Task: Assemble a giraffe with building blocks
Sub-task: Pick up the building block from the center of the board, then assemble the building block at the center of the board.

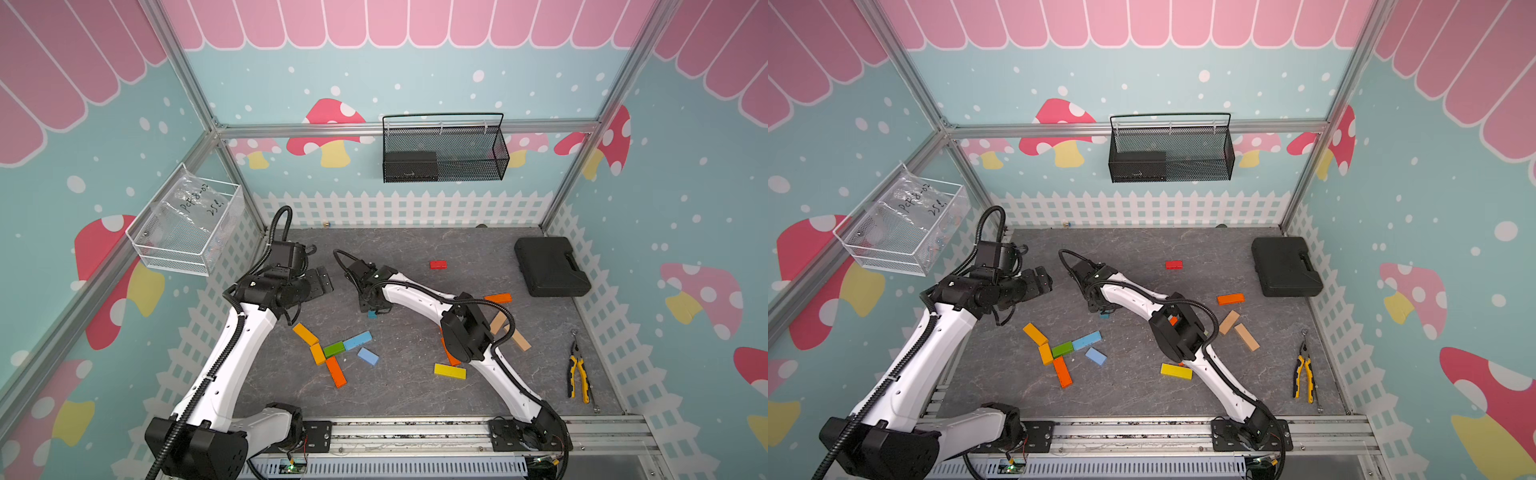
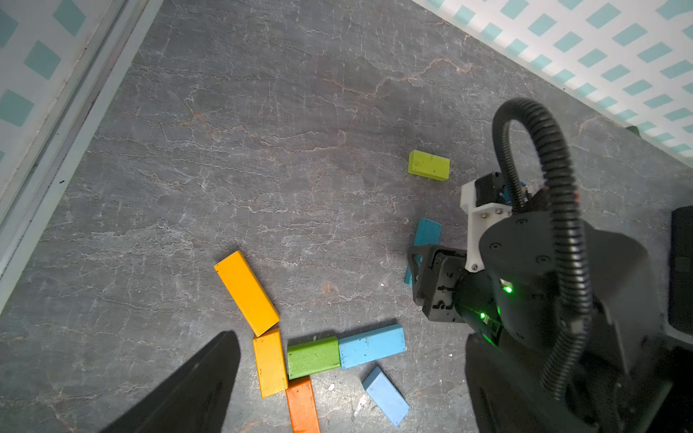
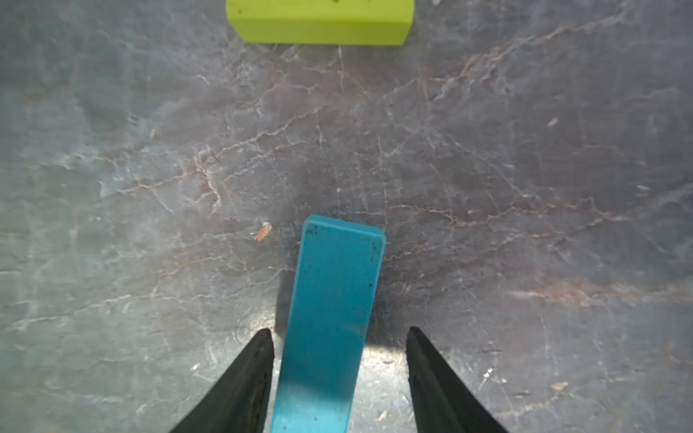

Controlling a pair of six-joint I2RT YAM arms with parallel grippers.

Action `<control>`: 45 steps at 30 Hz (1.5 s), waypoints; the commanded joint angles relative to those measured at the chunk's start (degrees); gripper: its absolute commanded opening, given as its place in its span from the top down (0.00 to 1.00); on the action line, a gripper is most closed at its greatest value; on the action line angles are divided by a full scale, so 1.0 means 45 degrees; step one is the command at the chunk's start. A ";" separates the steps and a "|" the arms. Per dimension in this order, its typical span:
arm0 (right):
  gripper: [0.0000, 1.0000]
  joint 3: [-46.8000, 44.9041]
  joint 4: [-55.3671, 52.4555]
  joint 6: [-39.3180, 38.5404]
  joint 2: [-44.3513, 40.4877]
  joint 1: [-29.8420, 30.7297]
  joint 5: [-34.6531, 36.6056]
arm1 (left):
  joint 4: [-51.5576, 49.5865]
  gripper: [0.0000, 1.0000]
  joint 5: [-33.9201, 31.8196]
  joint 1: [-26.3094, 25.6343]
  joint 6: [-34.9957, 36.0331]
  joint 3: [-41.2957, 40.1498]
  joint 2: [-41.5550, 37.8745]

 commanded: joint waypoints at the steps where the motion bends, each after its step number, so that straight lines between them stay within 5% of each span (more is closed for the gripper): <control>1: 0.44 0.0591 -0.0569 0.0117 0.0570 0.0064 0.0182 | 0.0141 0.04 0.0087 0.0055 0.0042 -0.0103 -0.0227; 15: 0.79 0.1223 -0.0668 -0.0185 0.0676 -0.0564 0.0198 | 0.0121 0.04 0.0032 0.0172 0.0138 0.0150 0.0018; 45: 0.77 0.3080 -0.0630 0.0156 0.1959 -0.1241 -0.1405 | 0.1186 0.05 0.1329 0.0172 -0.0076 -0.0243 0.1080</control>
